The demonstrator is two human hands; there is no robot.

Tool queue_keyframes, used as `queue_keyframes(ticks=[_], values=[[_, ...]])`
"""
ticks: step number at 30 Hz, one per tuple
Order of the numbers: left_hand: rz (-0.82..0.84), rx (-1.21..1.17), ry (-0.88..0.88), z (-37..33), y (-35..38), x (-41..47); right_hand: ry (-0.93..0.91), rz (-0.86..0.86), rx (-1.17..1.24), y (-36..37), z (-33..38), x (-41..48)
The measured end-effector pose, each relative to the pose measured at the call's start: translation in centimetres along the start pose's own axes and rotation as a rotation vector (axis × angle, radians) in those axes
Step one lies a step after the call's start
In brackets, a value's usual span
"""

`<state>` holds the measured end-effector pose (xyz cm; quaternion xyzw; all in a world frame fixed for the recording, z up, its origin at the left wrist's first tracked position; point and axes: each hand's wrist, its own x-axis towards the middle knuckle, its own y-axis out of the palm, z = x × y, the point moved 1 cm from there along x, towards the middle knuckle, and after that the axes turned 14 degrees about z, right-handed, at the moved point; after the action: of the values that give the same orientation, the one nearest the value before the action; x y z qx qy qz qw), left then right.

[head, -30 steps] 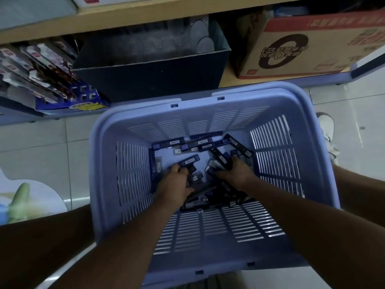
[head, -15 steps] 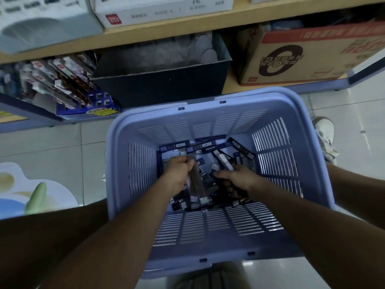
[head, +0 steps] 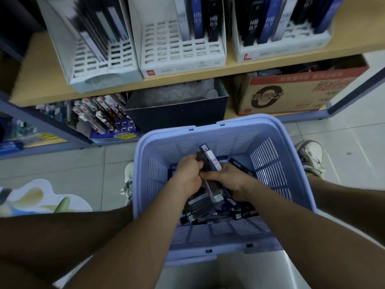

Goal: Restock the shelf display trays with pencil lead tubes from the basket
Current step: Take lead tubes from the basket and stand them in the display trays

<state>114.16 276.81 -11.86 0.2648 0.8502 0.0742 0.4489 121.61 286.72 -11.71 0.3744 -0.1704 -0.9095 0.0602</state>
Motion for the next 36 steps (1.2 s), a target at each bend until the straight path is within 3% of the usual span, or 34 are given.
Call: queue_keyframes(ticks=[7,12,19,23,32,36], values=[[-0.012,0.517,0.079,-4.4,1.0,-5.1,-0.222,-0.091,0.083,1.7,3.9,-4.3],[-0.017,0.551,0.236,-8.8,1.9,-8.5,-0.257,-0.13,0.046,2.5,7.5,-7.3],[0.045,0.469,0.45,-16.7,3.5,-13.9,-0.287,0.0,-0.126,3.1,14.4,-11.6],[0.079,0.453,0.543,-19.7,4.4,-15.7,-0.337,-0.01,-0.228,3.9,18.3,-13.2],[0.021,0.327,0.612,-24.4,3.6,-17.1,-0.452,-0.049,-0.171,4.3,25.0,-14.2],[0.022,0.379,0.535,-23.4,3.5,-16.8,-0.519,-0.114,-0.102,4.4,25.5,-12.5]])
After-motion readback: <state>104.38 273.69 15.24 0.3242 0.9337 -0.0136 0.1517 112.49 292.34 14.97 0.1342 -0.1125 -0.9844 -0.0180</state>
